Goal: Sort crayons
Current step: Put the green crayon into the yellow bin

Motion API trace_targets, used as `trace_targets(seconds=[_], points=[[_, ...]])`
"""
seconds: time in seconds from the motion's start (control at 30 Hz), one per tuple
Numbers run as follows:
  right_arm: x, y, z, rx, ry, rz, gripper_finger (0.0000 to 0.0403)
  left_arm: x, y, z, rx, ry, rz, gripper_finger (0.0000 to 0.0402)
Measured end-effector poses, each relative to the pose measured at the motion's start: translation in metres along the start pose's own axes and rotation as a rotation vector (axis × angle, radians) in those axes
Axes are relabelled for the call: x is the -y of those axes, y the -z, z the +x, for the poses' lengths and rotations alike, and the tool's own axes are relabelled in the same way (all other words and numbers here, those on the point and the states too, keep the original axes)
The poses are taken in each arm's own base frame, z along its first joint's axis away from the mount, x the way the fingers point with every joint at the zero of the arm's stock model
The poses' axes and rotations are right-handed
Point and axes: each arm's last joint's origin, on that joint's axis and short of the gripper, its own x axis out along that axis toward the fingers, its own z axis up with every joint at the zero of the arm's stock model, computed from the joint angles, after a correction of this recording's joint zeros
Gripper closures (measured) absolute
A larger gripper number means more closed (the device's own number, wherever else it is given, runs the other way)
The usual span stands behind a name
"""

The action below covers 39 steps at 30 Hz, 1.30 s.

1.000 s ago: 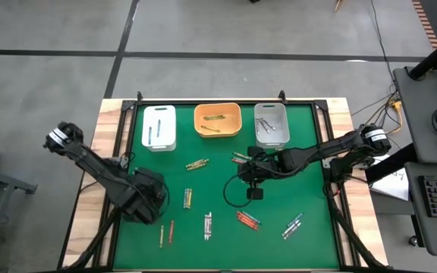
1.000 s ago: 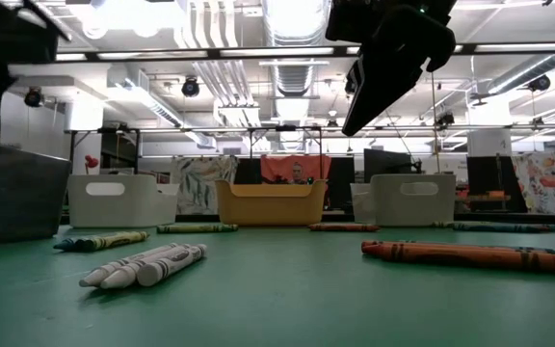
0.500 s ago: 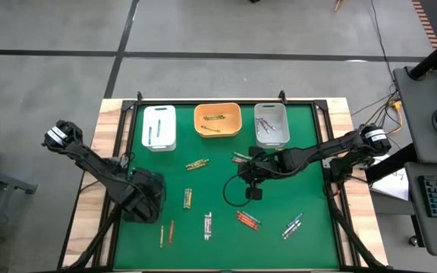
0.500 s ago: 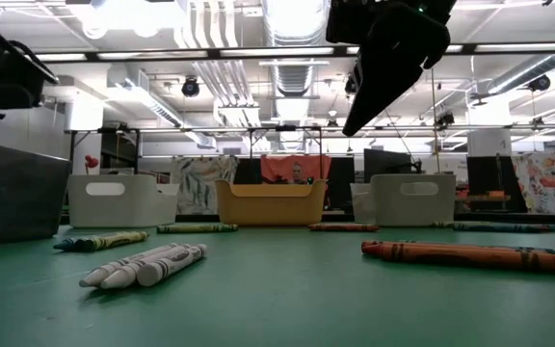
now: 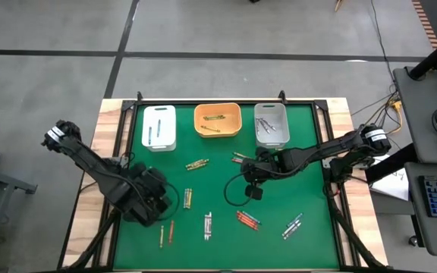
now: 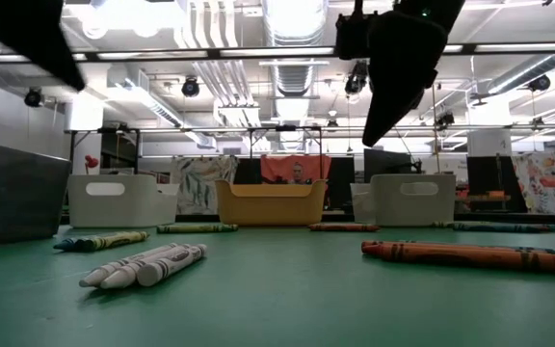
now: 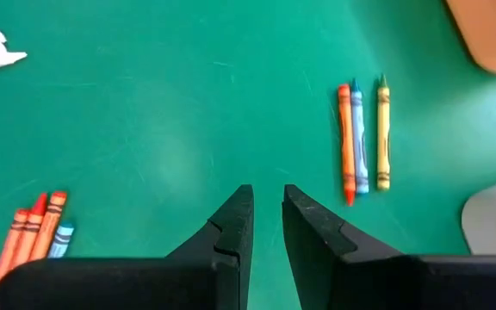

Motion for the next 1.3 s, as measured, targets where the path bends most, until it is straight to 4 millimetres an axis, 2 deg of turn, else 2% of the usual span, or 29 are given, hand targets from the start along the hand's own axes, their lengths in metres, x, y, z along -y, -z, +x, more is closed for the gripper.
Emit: trace_targets(seconds=[0.1,0.3,0.5,0.9,1.3], points=[[0.001,0.002,0.000,-0.025,0.006,0.053,0.0346,0.001,-0.008,-0.002,0.064,-0.003,0.095,0.0320],[0.005,0.009,-0.003,-0.159,-0.025,0.161,0.0346,-0.002,-0.015,0.003,0.081,-0.030,0.222,0.0323],[0.012,0.017,-0.010,-0.290,0.037,0.194,0.0346,-0.005,-0.026,0.009,0.097,-0.024,0.301,0.0325],[0.046,0.026,-0.008,-0.462,0.166,0.258,0.0346,-0.008,-0.054,0.018,0.198,0.034,0.397,0.0325],[0.080,0.048,0.005,-0.622,0.279,0.224,0.0346,-0.006,-0.056,0.022,0.211,0.048,0.401,0.0325]])
